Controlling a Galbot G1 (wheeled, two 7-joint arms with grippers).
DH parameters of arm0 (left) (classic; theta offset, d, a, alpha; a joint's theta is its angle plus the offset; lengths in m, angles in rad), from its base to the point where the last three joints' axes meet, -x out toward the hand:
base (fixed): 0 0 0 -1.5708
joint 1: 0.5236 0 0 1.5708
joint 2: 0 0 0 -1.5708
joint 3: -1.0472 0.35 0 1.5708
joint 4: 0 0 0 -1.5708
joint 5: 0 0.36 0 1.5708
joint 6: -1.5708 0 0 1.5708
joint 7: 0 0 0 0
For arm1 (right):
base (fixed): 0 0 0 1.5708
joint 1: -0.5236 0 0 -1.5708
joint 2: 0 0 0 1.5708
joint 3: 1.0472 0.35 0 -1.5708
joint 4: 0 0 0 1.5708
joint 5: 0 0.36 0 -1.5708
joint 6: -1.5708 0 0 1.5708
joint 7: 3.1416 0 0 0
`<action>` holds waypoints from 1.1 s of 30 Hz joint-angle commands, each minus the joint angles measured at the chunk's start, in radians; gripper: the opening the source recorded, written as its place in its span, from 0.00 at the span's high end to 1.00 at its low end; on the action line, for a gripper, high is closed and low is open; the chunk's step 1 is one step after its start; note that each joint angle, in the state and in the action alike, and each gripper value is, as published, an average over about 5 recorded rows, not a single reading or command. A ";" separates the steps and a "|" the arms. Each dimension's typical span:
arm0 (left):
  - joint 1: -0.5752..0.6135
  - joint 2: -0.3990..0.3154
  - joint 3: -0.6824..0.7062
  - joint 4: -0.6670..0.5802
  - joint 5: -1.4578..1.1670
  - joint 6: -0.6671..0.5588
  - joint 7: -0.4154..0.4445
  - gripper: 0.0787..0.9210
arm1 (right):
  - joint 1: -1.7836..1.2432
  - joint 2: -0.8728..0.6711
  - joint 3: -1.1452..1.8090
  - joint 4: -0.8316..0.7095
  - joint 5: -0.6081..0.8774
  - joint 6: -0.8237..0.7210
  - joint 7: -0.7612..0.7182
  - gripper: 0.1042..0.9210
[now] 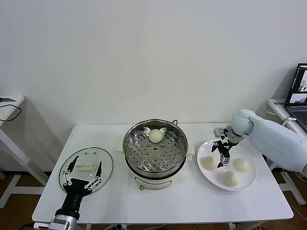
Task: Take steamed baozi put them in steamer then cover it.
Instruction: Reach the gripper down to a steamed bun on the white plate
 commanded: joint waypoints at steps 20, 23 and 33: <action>0.004 0.000 0.001 0.005 0.010 -0.008 0.001 0.12 | -0.098 0.052 0.108 -0.047 -0.090 0.020 0.021 0.12; 0.003 0.000 0.001 0.004 0.010 -0.008 0.001 0.12 | -0.099 0.051 0.110 -0.046 -0.093 0.021 0.019 0.13; 0.001 0.000 0.004 0.005 0.009 -0.008 0.001 0.12 | -0.103 0.054 0.118 -0.048 -0.102 0.023 0.017 0.27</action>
